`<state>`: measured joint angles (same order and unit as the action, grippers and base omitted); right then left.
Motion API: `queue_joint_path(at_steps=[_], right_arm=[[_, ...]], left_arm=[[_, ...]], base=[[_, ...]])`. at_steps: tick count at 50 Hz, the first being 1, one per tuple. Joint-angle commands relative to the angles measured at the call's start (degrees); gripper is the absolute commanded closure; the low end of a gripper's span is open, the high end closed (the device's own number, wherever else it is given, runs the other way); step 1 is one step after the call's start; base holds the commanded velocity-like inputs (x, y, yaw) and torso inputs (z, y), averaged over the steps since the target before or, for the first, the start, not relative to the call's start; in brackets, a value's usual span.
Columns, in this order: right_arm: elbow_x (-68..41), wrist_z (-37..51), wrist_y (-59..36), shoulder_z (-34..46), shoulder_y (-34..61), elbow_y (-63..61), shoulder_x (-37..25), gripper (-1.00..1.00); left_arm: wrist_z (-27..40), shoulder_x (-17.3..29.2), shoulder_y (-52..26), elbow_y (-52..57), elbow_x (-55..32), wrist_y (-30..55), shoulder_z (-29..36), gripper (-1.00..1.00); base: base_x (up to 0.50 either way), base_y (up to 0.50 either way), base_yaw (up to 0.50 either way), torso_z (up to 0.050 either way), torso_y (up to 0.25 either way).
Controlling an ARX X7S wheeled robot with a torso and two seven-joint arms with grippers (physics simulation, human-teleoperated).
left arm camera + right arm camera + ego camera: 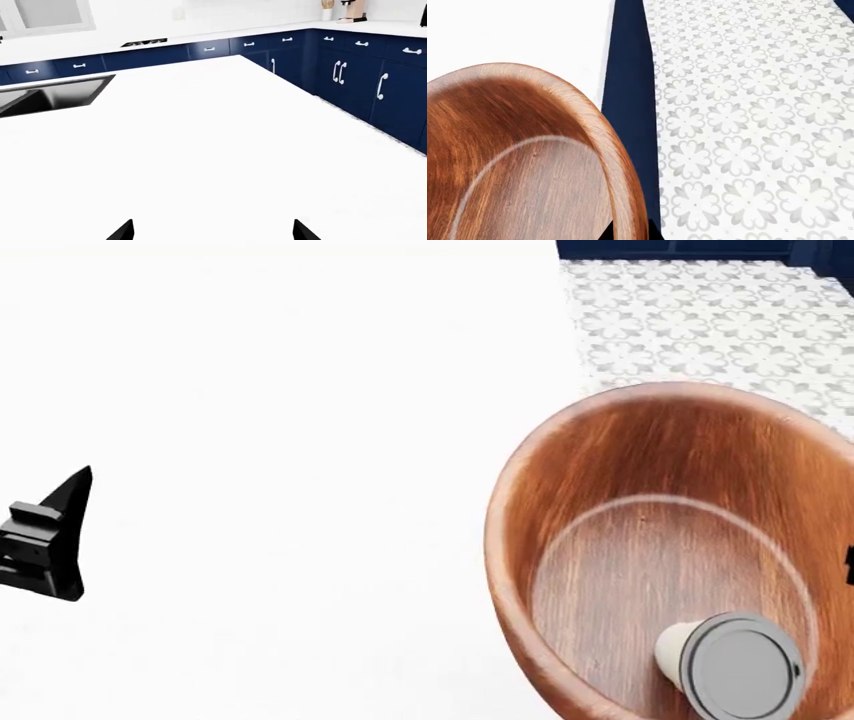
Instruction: Place the cup inside the bowl on the dining table and move the bowl to any counter.
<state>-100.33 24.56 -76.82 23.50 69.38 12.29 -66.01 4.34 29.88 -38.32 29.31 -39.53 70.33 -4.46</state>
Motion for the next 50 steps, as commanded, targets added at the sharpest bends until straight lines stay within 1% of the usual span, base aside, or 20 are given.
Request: queue_joint_path(at_steps=[1,6,12,17,24,34,36,46,50], right_arm=[[-0.8,-1.1,2.8,-1.4,-1.7,0.0,-0.4,1.00],[-0.1,-1.4,2.2,-1.0,0.1,0.6,0.2,1.00],[-0.4,-1.5,4.1,-1.6,-2.2,-0.5,-0.2,1.00],[0.0,-1.7,3.7,-1.2,-1.4,0.1,0.2,1.00],[-0.1,-1.6,3.6,-0.9,-1.7,0.0,0.1,1.00],[0.1,-1.8,4.0,-0.7,-1.7,0.2,0.4,1.00],[0.3,-1.9,4.1,-0.6,-1.8,0.3,0.6,1.00],[0.2,-2.4,4.7,-0.6,-2.4,0.1,0.6,1.00],[0.3,-2.5,4.9,-0.7,-2.4,-0.2,0.5,1.00]], left_arm=[[-0.5,0.5,0.1,-0.4,2.1,-1.5,1.0,-1.00],[-0.3,0.3,0.1,-0.3,2.1,-1.6,1.5,-1.00],[-0.4,0.6,0.6,-0.3,1.8,-1.9,1.0,-1.00],[0.1,0.1,0.4,-0.5,2.2,-2.1,1.7,-1.00],[-0.6,1.0,0.9,-0.7,1.8,-2.4,0.9,-1.00],[0.4,0.3,0.1,-0.6,1.7,-1.9,1.7,-1.00],[-0.2,0.9,0.6,-0.7,1.5,-2.2,1.2,-1.00],[-0.3,1.2,0.8,-0.8,1.3,-2.6,1.2,-1.00],[0.5,0.6,0.5,-0.9,1.6,-2.5,1.9,-1.00]], base=[[0.00,-0.50,0.00,0.000,0.000],[0.00,-0.50,0.00,0.000,0.000],[0.00,-0.50,0.00,0.000,0.000],[0.00,-0.50,0.00,0.000,0.002],[0.00,-0.50,0.00,0.000,0.000],[0.00,-0.50,0.00,0.001,0.001],[0.00,-0.50,0.00,0.000,0.000],[0.00,-0.50,0.00,0.000,0.000],[0.00,-0.50,0.00,0.000,0.000]])
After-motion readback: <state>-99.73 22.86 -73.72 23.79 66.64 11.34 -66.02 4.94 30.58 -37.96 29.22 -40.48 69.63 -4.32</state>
